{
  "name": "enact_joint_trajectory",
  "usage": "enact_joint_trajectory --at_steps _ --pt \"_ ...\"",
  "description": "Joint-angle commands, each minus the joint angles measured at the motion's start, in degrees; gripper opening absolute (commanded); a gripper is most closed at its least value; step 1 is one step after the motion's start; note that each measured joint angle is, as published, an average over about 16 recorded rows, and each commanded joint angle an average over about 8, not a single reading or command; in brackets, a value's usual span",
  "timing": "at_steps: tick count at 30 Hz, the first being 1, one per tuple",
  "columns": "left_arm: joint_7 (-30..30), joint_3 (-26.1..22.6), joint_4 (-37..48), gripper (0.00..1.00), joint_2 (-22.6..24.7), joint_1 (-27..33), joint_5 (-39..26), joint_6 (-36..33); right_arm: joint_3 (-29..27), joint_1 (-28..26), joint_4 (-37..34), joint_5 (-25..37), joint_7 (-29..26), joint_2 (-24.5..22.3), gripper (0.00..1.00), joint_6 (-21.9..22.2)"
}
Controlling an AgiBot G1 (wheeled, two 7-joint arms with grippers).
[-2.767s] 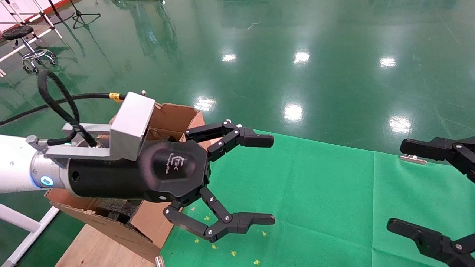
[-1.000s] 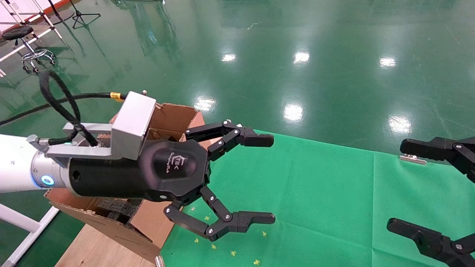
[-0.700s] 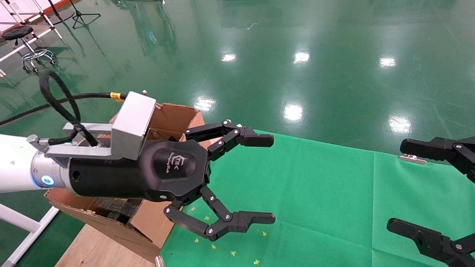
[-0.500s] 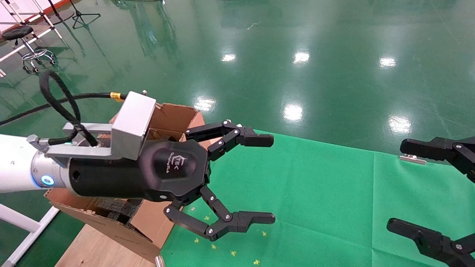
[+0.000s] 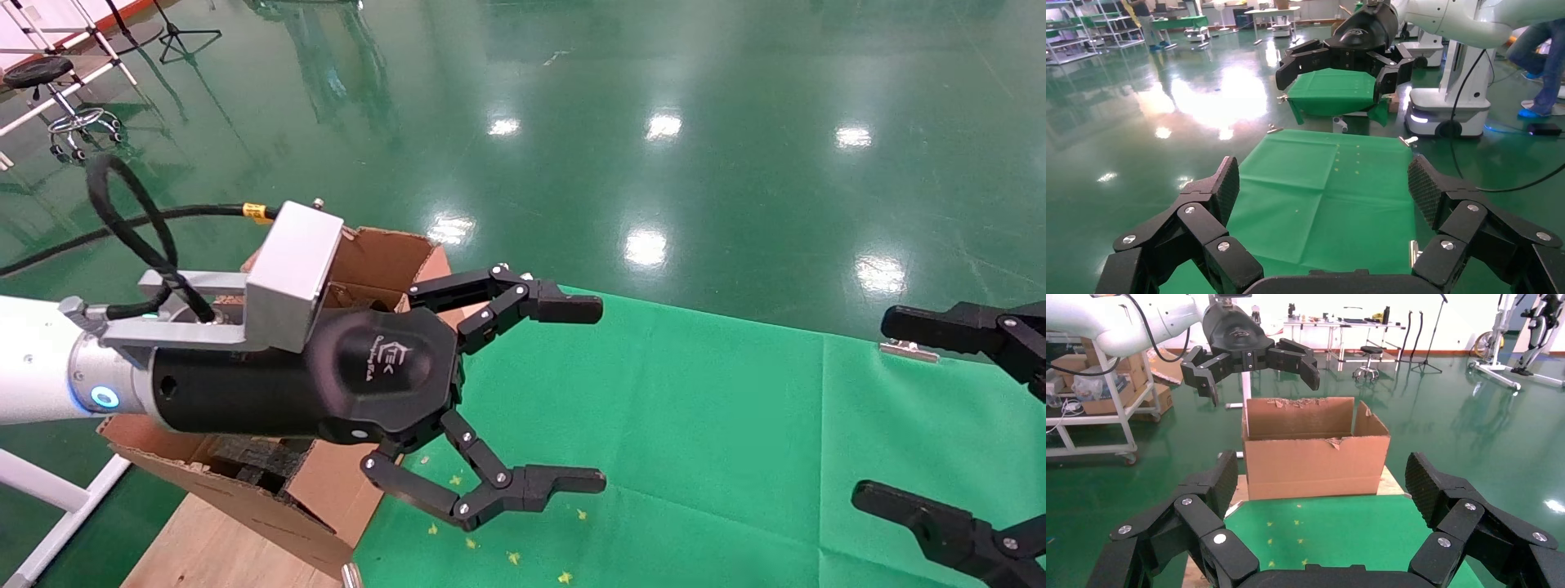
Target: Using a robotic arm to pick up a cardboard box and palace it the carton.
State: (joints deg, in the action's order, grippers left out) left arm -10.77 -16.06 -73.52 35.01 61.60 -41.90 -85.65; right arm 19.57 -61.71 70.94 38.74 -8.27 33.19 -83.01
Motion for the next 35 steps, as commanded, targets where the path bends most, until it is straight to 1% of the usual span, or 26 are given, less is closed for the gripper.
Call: enact_joint_trajectory --at_steps 1,35 --pt "0.0 0.0 0.0 1.0 0.0 0.0 0.0 0.0 0.0 0.0 0.0 0.0 0.0 0.0 1.0 0.0" --pt "0.0 0.0 0.0 1.0 0.0 0.0 0.0 0.0 0.0 0.0 0.0 0.0 0.0 0.0 1.0 0.0"
